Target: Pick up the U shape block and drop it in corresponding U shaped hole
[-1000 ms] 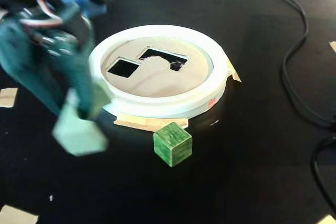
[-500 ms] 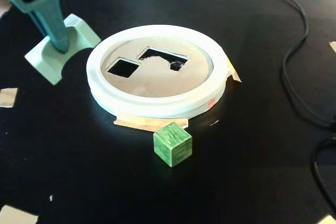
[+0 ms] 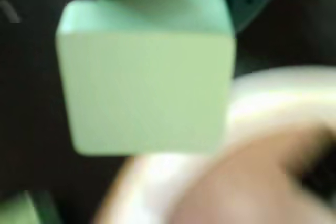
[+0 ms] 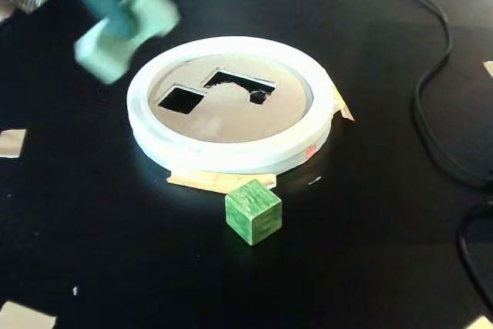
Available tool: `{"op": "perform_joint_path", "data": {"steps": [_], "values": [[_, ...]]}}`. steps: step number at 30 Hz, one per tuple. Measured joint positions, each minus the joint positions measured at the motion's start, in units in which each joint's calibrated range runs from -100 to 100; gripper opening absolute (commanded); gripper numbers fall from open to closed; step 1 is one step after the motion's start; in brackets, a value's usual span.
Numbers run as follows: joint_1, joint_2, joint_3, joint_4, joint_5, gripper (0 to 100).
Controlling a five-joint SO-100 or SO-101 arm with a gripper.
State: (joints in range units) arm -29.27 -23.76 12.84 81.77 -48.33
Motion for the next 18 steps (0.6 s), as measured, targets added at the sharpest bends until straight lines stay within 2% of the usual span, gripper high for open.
{"op": "perform_joint_path", "data": {"steps": [5, 7, 18], "values": [[-7.59, 6.06, 0.1, -18.33, -6.69, 3], [-9.29, 8.56, 0.1, -21.53, -8.3, 3], [-14.69, 21.76, 0.1, -25.22, -19.34, 3]]}}
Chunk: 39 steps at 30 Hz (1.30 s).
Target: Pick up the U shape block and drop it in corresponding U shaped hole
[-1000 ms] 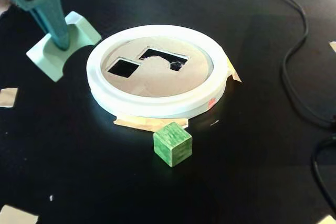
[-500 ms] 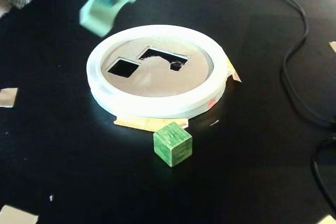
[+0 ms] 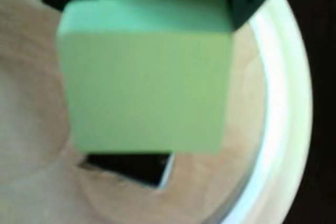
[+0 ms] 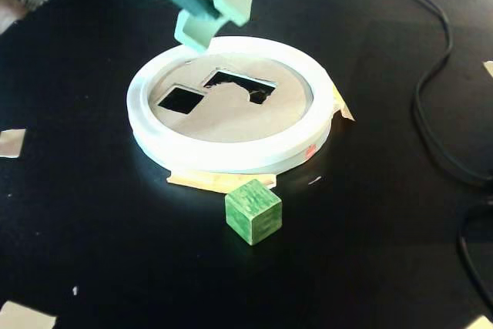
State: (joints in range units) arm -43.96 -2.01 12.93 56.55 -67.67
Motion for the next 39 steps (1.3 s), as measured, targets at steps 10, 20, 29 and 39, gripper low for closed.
{"op": "perform_joint_path", "data": {"steps": [10, 20, 29, 39], "values": [[-1.8, 13.91, -5.08, -1.36, -2.98, 3], [-2.3, 25.77, -16.69, -1.65, -3.03, 4], [-2.3, 25.95, -16.69, -1.65, -3.03, 5], [-1.7, 25.95, -15.32, -2.04, -3.08, 34]]}}
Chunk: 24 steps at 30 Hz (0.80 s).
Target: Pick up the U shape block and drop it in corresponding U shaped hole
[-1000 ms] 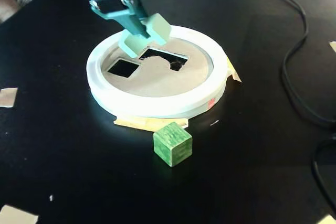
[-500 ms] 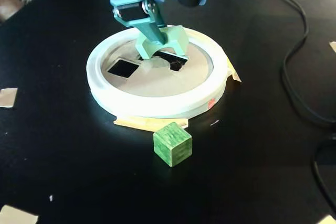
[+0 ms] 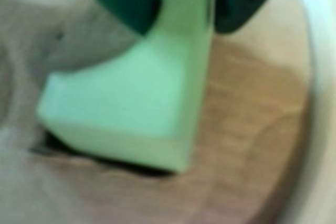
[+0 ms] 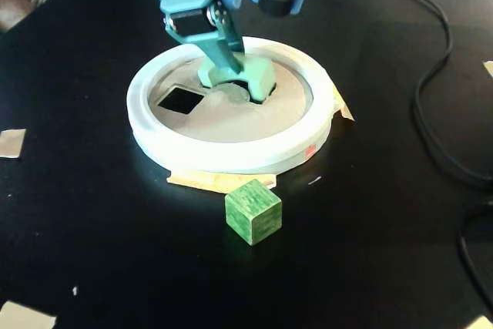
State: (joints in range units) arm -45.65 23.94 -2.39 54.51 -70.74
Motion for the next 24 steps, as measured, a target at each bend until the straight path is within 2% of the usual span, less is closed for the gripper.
{"op": "perform_joint_path", "data": {"steps": [9, 17, 24], "values": [[-0.5, 0.0, 0.0, -0.1, 0.24, 33], [-0.1, 0.0, 0.0, -0.19, 6.4, 35], [0.2, -2.94, 0.0, -0.19, 7.96, 35]]}}
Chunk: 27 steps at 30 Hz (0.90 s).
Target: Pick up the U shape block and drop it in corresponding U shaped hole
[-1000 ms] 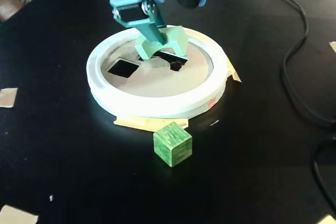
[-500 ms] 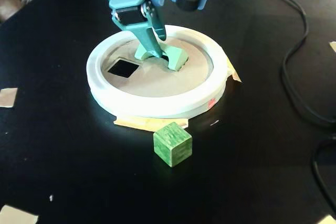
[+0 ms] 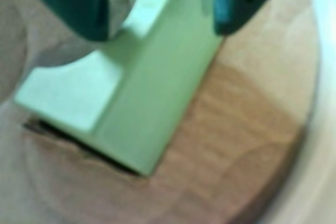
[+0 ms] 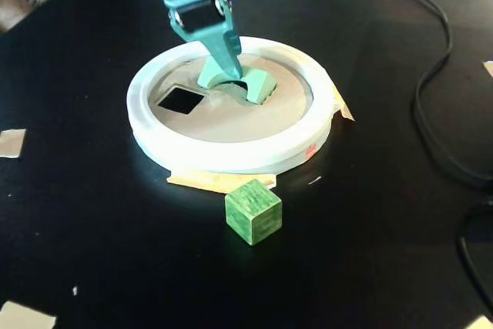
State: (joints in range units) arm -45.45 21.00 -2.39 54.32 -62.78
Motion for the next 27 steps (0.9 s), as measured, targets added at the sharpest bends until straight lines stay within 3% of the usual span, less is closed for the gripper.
{"op": "perform_joint_path", "data": {"steps": [21, 24, 27], "values": [[-0.2, -10.88, -1.27, 3.2, 0.59, 35], [-0.2, -10.88, -1.27, 3.2, 0.59, 49], [-2.3, -10.88, -1.27, 3.2, 0.05, 76]]}}
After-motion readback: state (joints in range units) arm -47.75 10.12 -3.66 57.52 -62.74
